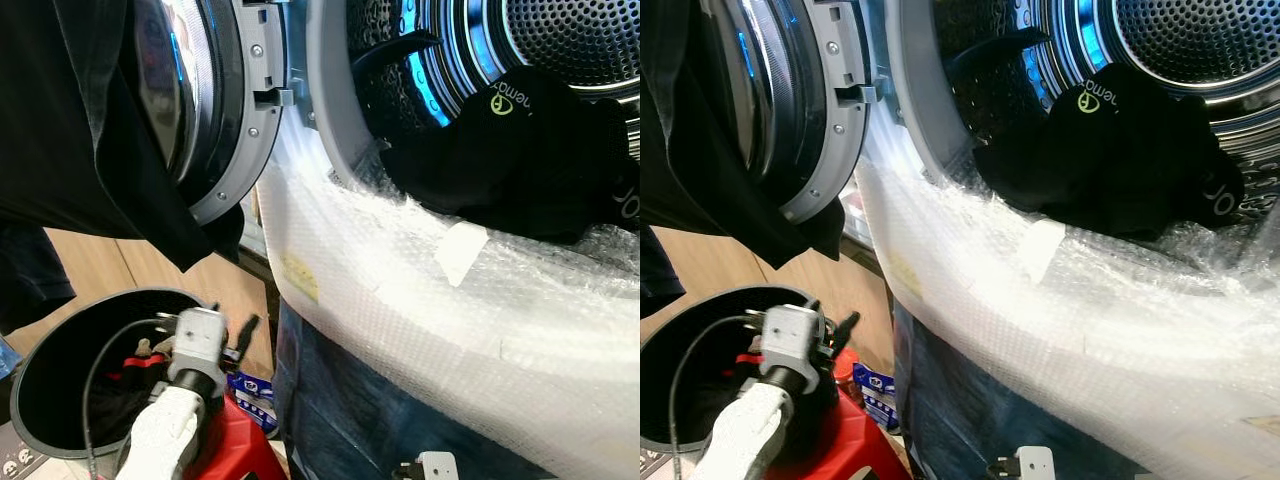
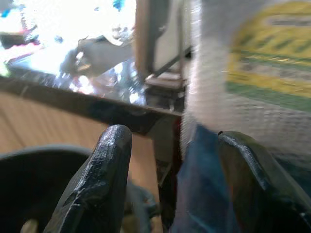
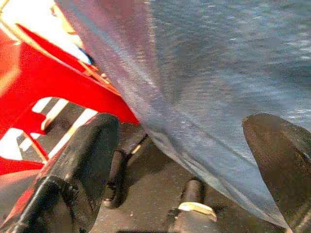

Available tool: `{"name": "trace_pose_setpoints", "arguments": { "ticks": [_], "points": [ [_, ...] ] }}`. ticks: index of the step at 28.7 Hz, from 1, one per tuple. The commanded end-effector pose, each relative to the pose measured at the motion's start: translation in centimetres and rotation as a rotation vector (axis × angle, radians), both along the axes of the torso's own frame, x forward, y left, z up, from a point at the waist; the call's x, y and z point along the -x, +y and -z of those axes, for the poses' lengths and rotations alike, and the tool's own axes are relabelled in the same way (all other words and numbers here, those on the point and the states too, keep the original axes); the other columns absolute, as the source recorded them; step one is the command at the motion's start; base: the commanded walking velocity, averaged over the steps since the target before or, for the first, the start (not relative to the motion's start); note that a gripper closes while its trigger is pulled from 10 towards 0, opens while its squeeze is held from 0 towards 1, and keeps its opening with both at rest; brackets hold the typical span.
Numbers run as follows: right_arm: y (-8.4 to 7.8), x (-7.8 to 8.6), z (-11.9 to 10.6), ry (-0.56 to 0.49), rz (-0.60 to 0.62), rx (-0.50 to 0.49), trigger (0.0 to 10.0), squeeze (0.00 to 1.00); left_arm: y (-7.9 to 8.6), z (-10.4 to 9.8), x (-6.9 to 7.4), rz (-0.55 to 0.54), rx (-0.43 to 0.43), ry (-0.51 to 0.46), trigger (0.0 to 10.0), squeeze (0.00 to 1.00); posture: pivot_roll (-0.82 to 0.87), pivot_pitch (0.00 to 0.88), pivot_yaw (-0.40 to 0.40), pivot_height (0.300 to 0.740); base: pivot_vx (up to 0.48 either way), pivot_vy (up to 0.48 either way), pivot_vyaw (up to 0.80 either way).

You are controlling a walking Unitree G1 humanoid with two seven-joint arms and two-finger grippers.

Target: Clothes washing

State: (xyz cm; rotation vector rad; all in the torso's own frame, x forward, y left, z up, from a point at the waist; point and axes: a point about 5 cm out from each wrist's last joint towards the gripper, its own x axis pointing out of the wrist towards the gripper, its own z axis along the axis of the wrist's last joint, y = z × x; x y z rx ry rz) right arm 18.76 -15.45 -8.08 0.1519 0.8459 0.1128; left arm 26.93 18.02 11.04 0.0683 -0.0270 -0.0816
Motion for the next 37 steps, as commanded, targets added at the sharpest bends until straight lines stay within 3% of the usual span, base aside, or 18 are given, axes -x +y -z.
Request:
{"name": "trace_pose_setpoints", "arguments": {
  "ticks": [1, 5, 12, 17, 18, 19, 23, 29, 31, 32, 33, 36, 37],
  "points": [
    [-0.9, -0.5, -0.2, -0.013, 0.028, 0.058, 10.0, 0.0, 1.9, -0.5, 0.5, -0.07, 0.018, -0.001, 10.0, 0.0, 0.18, 0.009, -0.023, 0.74, 0.0, 0.0, 0.0],
    [-3.1, -0.6, -0.4, -0.01, 0.11, 0.205, 10.0, 0.0, 3.9, -0.5, 1.3, -0.12, -0.008, 0.008, 10.0, 0.0, 0.19, 0.014, -0.023, 0.74, 0.0, 0.0, 0.0],
    [-4.2, 0.3, -0.1, 0.015, 0.128, 0.201, 10.0, 0.0, 5.1, -0.4, 2.1, -0.157, 0.043, 0.039, 10.0, 0.0, 0.19, 0.021, -0.036, 0.74, 0.0, 0.0, 0.0],
    [-4.0, 1.2, 0.3, 0.046, 0.092, 0.16, 10.0, 0.0, 6.6, -0.6, 2.5, -0.247, 0.089, 0.041, 10.0, 0.0, 0.19, 0.023, -0.037, 0.74, 0.0, 0.0, 0.0],
    [-3.9, 1.6, 0.5, 0.061, 0.073, 0.14, 10.0, 0.0, 7.3, -0.7, 2.8, -0.286, 0.106, 0.042, 10.0, 0.0, 0.18, 0.024, -0.041, 0.74, 0.0, 0.0, 0.0],
    [-3.2, 2.8, 1.2, 0.128, -0.017, 0.109, 10.0, 0.0, 9.2, -0.3, 3.1, -0.365, 0.103, 0.075, 10.0, 0.0, 0.19, 0.027, -0.044, 0.74, 0.0, 0.0, 0.0],
    [-2.7, 4.1, 1.8, 0.207, -0.086, 0.071, 10.0, 0.0, 10.6, 0.1, 3.2, -0.414, 0.104, 0.111, 10.0, 0.0, 0.18, 0.028, -0.051, 0.74, 0.0, 0.0, 0.0],
    [-2.5, 3.6, 1.6, 0.178, -0.079, 0.067, 10.0, 0.0, 11.8, 1.1, 2.7, -0.48, 0.173, 0.174, 10.0, 0.0, 0.17, 0.024, -0.061, 0.74, 0.0, 0.0, 0.0],
    [-2.4, 3.5, 1.5, 0.174, -0.088, 0.065, 10.0, 0.0, 12.3, 1.8, 2.8, -0.507, 0.146, 0.218, 10.0, 0.0, 0.17, 0.024, -0.063, 0.74, 0.0, 0.0, 0.0],
    [-2.3, 3.4, 1.5, 0.174, -0.091, 0.062, 10.0, 0.0, 12.5, 2.2, 2.6, -0.507, 0.17, 0.238, 10.0, 0.25, 0.17, 0.025, -0.075, 0.74, 0.0, 0.0, 0.0],
    [-2.3, 3.4, 1.5, 0.175, -0.1, 0.057, 10.0, 0.0, 12.7, 3.0, 2.2, -0.499, 0.224, 0.268, 10.0, 1.0, 0.17, 0.028, -0.094, 0.74, 0.0, 0.0, 0.0],
    [-2.4, 3.3, 1.5, 0.174, -0.106, 0.055, 10.0, 0.0, 12.7, 3.3, 1.8, -0.489, 0.256, 0.279, 10.0, 1.0, 0.17, 0.026, -0.098, 0.74, 0.0, 0.0, 0.0],
    [-2.4, 3.2, 1.4, 0.171, -0.116, 0.055, 10.0, 0.0, 12.8, 3.5, 1.1, -0.476, 0.254, 0.303, 10.0, 1.0, 0.16, 0.027, -0.107, 0.74, 0.0, 0.0, 0.0]
  ]
}}
